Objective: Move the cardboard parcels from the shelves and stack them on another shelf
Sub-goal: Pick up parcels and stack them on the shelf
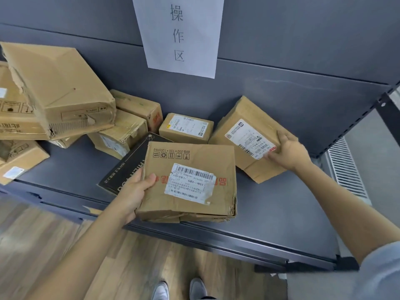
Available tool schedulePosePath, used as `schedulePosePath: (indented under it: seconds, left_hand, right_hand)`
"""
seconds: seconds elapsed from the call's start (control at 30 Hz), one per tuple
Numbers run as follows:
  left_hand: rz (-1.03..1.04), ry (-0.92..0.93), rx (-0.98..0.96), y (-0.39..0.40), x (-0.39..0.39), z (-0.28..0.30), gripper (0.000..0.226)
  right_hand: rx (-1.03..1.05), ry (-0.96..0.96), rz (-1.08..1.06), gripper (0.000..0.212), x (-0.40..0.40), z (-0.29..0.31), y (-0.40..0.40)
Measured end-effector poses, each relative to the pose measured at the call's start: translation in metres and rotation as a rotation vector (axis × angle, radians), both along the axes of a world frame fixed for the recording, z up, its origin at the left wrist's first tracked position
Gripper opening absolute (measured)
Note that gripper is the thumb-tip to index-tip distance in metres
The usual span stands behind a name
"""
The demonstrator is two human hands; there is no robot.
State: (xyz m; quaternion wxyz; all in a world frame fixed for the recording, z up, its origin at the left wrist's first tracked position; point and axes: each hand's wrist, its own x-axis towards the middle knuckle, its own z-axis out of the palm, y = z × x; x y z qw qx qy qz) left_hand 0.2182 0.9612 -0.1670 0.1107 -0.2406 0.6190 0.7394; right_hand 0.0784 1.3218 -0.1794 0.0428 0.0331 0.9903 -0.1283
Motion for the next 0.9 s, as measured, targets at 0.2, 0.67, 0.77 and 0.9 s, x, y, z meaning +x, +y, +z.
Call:
schedulePosePath:
  seconds: [0.2, 0.67, 0.77, 0.9]
  left_hand:
    - [0.034, 0.098, -0.022, -0.017, 0.007, 0.021, 0.021]
    - [0.507, 0.400, -0.330, -0.132, 0.116, 0.074, 0.029]
    - [0.618, 0.405, -0.369, -0.162, 0.160, 0.071, 0.037]
    - [0.768, 0.382, -0.398, -0.195, 0.218, 0.057, 0.038]
  right_hand:
    - [-0.571, 0.075, -0.101, 0.059, 0.027, 0.047, -0.009]
    - [-0.813, -0.016, 0.245, 0.041, 0.037, 0.108, -0.149]
    - [-0.728, -0.019, 0.441, 0.033, 0.045, 0.128, -0.203]
    - [-0.528, 0.046, 0.694, 0.037, 0.068, 0.144, -0.281]
